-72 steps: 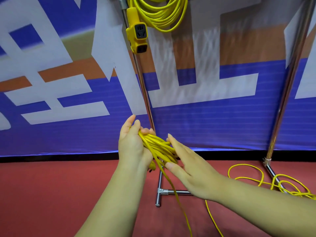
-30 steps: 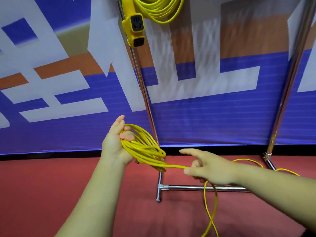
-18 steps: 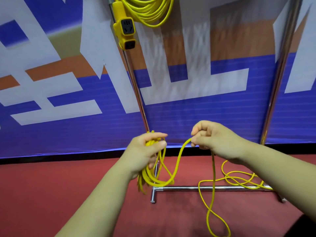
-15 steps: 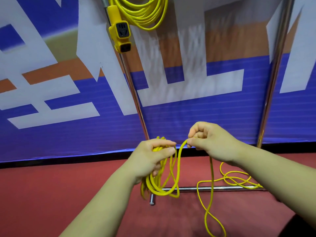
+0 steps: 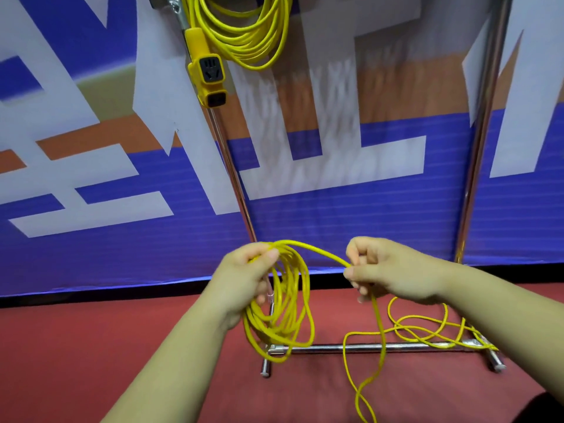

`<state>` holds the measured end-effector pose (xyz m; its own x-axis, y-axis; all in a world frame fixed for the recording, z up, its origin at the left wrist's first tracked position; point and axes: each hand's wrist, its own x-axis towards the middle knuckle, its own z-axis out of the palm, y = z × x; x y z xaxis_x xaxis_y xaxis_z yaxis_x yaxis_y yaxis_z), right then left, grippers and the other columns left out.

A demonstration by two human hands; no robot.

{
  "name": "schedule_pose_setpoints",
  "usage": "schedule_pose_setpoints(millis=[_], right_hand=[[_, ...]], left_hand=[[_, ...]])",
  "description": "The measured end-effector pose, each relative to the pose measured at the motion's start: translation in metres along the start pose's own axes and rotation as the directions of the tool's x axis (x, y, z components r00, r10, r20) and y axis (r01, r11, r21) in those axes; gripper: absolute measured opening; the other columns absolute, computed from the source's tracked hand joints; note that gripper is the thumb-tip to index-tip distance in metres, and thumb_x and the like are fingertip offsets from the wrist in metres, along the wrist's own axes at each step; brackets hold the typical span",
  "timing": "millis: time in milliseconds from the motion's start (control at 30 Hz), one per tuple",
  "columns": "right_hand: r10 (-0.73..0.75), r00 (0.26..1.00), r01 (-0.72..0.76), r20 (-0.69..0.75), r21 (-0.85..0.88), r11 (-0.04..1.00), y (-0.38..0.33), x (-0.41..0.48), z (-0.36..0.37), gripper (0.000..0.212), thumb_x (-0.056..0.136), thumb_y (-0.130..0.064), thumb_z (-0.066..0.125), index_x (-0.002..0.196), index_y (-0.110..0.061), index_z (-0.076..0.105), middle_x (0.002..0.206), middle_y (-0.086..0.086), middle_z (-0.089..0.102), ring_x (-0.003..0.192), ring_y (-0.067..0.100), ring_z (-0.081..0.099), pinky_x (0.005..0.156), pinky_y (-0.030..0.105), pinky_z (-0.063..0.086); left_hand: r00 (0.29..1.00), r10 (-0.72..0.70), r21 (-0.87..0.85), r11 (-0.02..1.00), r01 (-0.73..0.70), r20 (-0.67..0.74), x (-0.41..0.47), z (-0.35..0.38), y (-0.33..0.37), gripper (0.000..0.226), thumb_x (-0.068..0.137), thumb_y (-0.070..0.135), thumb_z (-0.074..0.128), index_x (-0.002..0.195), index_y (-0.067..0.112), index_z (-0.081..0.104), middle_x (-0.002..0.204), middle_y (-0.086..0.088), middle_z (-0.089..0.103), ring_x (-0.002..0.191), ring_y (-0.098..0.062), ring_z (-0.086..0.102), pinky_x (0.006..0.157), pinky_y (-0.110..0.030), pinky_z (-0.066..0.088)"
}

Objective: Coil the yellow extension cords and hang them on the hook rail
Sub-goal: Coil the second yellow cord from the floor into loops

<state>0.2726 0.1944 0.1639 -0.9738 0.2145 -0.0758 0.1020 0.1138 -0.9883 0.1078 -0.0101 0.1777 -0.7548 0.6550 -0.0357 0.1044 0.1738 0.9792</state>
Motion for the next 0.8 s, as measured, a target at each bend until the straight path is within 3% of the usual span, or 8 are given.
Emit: schedule_pose_setpoints(millis=[167,233,333,433,567,667,800], right_hand=[[0.138,0.99,-0.135,0.034,-0.066,0.989,0.02,0.002,-0.015,0.014,0.097,0.0,0.053,0.092,-0.011,0.047,0.07,0.007,0.06,0.06,0.017,0.053,0.06,0.03,0.049],[0.161,0.986,-0.156,0.044,-0.098,0.983,0.026,0.002,-0.018,0.011,0.097,0.002,0.051,0.094,-0.008,0.048,0.073,0.009,0.063,0.062,0.019,0.056,0.061,0.029,0.048],[0.242,0.967,-0.207,0.081,-0.31,0.928,0.035,0.002,-0.019,0.011,0.096,-0.003,0.055,0.09,-0.008,0.047,0.073,0.008,0.069,0.065,0.016,0.061,0.058,0.022,0.043],[0.284,0.959,-0.258,0.001,-0.416,0.872,0.044,0.002,-0.021,0.016,0.095,-0.005,0.059,0.086,-0.009,0.046,0.072,0.008,0.071,0.062,0.012,0.063,0.057,0.023,0.043],[0.246,0.955,-0.288,-0.164,-0.331,0.899,0.044,0.006,-0.015,0.016,0.094,-0.003,0.06,0.084,-0.009,0.049,0.065,0.011,0.066,0.055,0.018,0.062,0.057,0.032,0.047],[0.296,0.926,-0.349,-0.235,-0.232,0.908,0.039,0.008,-0.004,0.011,0.092,-0.003,0.061,0.086,-0.009,0.055,0.067,0.011,0.062,0.053,0.017,0.065,0.053,0.028,0.05],[0.406,0.878,-0.435,-0.255,-0.07,0.897,0.03,0.008,0.011,0.011,0.092,-0.004,0.057,0.086,-0.011,0.064,0.068,0.006,0.065,0.053,0.012,0.066,0.05,0.022,0.051]], left_hand=[[0.926,-0.19,-0.429,0.902,0.034,-0.327,0.031,-0.05,-0.014,0.018,0.104,0.022,0.054,0.089,0.014,0.056,0.065,-0.001,0.041,0.035,-0.006,0.034,0.033,-0.016,0.031],[0.911,-0.187,-0.413,0.91,0.02,-0.368,0.035,-0.062,-0.024,0.018,0.104,0.023,0.053,0.088,0.015,0.054,0.066,-0.002,0.039,0.036,-0.008,0.035,0.034,-0.017,0.032],[0.901,-0.174,-0.332,0.943,0.036,-0.397,0.035,-0.065,-0.033,0.018,0.103,0.025,0.056,0.089,0.013,0.057,0.067,-0.002,0.038,0.039,-0.01,0.035,0.037,-0.019,0.034],[0.899,-0.174,-0.373,0.928,0.013,-0.403,0.033,-0.066,-0.034,0.016,0.103,0.023,0.056,0.092,0.011,0.058,0.066,-0.003,0.039,0.038,-0.01,0.035,0.037,-0.018,0.034],[0.899,-0.186,-0.425,0.905,0.0,-0.396,0.027,-0.069,-0.038,0.014,0.098,0.012,0.063,0.112,0.011,0.064,0.073,-0.008,0.053,0.042,-0.012,0.041,0.037,-0.019,0.037],[0.916,-0.136,-0.439,0.897,-0.047,-0.376,0.022,-0.069,-0.044,0.025,0.098,0.007,0.062,0.122,0.014,0.063,0.074,-0.005,0.056,0.041,-0.009,0.039,0.037,-0.021,0.038],[0.955,-0.027,-0.356,0.931,-0.084,-0.297,0.013,-0.065,-0.037,0.023,0.101,0.01,0.058,0.122,0.015,0.064,0.071,-0.001,0.055,0.042,-0.008,0.037,0.039,-0.022,0.038]])
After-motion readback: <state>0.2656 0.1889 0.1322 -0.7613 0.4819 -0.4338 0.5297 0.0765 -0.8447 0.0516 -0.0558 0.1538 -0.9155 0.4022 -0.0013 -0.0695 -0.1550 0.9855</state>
